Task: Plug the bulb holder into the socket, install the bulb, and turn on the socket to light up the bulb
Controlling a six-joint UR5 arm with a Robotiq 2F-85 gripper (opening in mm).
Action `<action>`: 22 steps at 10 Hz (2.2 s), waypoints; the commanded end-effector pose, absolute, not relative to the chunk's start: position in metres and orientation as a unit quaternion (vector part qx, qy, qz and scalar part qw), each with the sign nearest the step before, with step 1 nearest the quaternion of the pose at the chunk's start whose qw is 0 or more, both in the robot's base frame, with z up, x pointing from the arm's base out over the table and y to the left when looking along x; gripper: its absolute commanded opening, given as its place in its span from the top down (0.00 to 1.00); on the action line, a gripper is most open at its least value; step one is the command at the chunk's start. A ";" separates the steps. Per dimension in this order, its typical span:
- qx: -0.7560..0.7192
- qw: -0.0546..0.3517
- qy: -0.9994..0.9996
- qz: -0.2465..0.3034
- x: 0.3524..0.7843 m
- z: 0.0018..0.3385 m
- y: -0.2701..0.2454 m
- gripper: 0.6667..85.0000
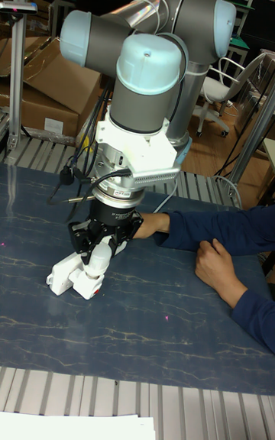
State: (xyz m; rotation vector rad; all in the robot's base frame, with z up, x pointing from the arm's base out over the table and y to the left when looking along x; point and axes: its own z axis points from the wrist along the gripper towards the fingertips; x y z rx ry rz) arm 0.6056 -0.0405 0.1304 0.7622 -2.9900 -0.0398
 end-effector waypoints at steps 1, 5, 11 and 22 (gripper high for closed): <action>0.203 0.028 -0.979 -0.004 0.611 0.133 -0.040 1.00; 0.126 0.028 -0.992 -0.017 0.613 0.131 -0.031 1.00; 0.097 0.028 -0.994 -0.029 0.613 0.130 -0.024 1.00; 0.244 0.048 -0.967 0.045 0.615 0.157 -0.045 1.00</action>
